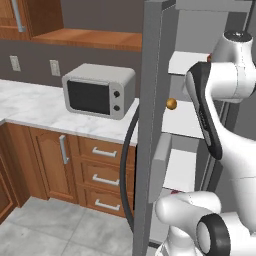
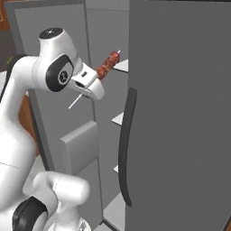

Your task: Store the kebab skewer in the freezer for long-term storage. Close the freezer door after placing the cooked food.

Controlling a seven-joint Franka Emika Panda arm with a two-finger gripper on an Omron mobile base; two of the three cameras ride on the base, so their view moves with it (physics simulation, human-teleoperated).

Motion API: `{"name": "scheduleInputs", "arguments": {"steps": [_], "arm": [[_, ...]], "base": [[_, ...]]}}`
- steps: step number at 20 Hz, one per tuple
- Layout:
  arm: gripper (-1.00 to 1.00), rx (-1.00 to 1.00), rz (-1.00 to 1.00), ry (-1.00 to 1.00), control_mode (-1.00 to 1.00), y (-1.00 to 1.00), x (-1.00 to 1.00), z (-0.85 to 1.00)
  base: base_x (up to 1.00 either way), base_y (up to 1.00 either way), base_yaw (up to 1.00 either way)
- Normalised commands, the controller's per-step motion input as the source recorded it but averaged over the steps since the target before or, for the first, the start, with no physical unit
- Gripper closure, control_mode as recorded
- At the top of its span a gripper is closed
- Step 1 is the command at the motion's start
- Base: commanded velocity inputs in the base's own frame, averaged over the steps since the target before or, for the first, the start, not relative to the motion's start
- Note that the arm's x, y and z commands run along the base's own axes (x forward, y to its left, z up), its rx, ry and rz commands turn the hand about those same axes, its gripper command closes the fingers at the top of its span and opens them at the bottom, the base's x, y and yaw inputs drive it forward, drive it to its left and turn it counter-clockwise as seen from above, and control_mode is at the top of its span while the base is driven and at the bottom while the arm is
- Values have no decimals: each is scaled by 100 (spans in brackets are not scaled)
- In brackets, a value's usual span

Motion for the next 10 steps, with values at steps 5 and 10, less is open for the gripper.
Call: {"name": "scheduleInputs", "arguments": {"steps": [5,10], "arm": [[100,1,-12,0,-100,-8,43,0],[100,1,-11,0,-100,-7,44,0]], "base": [[0,0,0],[0,0,0]]}}
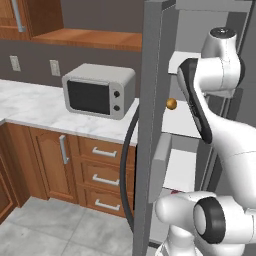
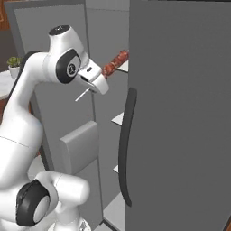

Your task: Store the kebab skewer in the freezer for long-term storage. Close the freezer door after placing the cooked food.

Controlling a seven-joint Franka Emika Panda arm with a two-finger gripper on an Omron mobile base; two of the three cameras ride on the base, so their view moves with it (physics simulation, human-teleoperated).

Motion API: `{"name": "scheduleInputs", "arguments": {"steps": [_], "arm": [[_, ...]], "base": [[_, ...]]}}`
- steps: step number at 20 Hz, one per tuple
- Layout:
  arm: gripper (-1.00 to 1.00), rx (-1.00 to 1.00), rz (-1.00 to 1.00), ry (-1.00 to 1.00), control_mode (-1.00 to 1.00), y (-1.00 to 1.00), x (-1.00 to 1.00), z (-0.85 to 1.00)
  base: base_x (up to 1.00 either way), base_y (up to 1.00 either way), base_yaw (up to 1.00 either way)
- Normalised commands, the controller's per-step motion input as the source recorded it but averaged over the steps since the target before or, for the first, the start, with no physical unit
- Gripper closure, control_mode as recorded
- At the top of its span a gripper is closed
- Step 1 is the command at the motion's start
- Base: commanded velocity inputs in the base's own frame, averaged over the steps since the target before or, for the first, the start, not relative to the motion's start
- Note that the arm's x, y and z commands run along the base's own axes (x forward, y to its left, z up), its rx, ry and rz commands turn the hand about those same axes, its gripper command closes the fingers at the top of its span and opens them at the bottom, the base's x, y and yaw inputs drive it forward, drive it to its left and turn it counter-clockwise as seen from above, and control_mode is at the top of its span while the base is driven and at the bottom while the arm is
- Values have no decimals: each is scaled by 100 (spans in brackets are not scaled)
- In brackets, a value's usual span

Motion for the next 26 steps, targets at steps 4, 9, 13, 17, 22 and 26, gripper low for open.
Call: {"name": "scheduleInputs", "arguments": {"steps": [4,9,13,17,22,26], "arm": [[100,0,-9,1,-100,-25,41,0],[100,0,-1,1,-100,-24,32,1],[100,0,0,9,-100,-21,42,8],[100,1,0,9,-100,-20,38,16],[100,0,0,7,-100,-4,42,12],[100,0,0,3,-100,-2,45,5]], "base": [[0,0,0],[0,0,0],[0,0,0],[0,0,0],[0,0,0],[0,0,0]]}}
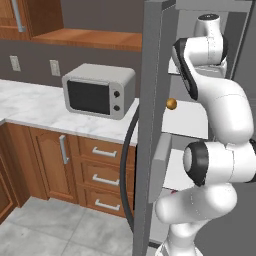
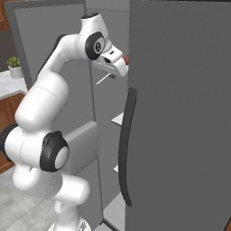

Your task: Store the kebab skewer in the freezer for long-term storage. Close the freezer door after placing the cooked food.

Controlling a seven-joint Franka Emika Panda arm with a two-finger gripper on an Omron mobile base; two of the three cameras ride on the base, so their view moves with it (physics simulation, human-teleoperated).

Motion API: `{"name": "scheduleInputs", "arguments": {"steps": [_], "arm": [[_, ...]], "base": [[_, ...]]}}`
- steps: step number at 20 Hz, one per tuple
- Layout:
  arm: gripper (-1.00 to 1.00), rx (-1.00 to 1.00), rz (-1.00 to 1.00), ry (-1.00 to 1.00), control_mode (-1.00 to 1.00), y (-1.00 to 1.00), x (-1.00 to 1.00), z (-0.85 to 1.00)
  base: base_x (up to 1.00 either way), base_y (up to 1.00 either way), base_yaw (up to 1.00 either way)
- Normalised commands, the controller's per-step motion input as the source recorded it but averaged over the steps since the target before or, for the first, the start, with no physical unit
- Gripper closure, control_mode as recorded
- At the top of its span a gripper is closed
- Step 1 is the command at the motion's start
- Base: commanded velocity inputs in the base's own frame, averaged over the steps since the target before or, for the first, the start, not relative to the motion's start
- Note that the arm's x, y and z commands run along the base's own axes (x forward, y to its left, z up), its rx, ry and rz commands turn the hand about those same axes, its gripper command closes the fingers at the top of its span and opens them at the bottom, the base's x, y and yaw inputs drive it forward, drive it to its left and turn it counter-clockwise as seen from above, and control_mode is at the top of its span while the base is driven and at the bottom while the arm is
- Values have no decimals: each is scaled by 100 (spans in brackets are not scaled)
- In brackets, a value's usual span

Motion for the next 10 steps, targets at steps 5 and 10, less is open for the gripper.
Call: {"name": "scheduleInputs", "arguments": {"steps": [5,10], "arm": [[100,1,0,2,-100,-13,46,0],[100,3,2,1,-100,-20,47,0]], "base": [[0,0,0],[0,0,0]]}}
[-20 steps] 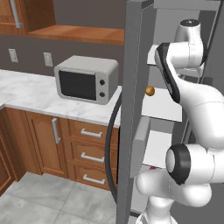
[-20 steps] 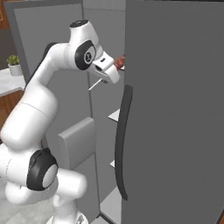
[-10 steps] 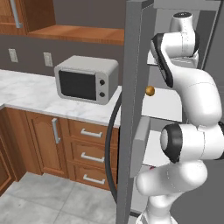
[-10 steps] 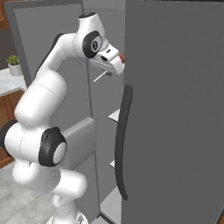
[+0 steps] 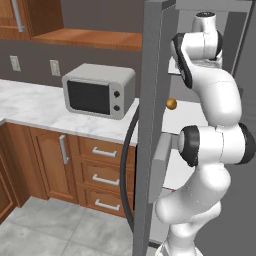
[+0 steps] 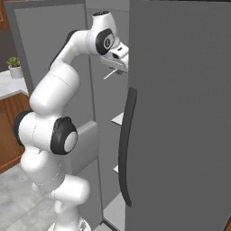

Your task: Store the kebab skewer in the freezer for long-term storage. Close the freezer door after placing the cooked food.

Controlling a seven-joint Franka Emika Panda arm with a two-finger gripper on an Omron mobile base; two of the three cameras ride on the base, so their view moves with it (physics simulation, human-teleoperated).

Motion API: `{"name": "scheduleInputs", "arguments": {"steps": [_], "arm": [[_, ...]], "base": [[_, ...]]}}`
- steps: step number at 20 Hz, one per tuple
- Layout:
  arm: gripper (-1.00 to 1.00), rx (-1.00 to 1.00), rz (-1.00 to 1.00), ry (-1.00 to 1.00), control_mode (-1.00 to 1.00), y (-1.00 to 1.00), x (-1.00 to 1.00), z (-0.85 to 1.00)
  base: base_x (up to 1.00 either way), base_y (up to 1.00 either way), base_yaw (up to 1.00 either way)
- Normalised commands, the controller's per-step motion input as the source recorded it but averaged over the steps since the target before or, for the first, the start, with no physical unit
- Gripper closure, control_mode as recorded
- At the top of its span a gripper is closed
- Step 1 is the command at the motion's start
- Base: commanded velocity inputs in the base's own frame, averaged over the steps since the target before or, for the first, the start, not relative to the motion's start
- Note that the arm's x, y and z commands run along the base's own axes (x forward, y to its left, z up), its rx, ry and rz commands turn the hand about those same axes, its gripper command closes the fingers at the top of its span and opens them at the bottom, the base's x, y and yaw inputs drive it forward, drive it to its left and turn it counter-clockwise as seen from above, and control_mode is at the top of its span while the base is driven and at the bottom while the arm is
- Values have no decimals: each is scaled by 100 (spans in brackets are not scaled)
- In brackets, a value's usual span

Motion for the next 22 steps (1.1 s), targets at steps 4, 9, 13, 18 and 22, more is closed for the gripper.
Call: {"name": "scheduleInputs", "arguments": {"steps": [4,9,13,18,22], "arm": [[100,4,5,2,-100,-22,51,0],[100,5,8,0,-100,-32,51,0],[100,7,10,1,-100,-37,48,0],[100,2,5,2,-100,-36,43,-2],[100,-1,0,0,-100,-37,24,-12]], "base": [[0,0,0],[0,0,0],[0,0,0],[0,0,0],[0,0,0]]}}
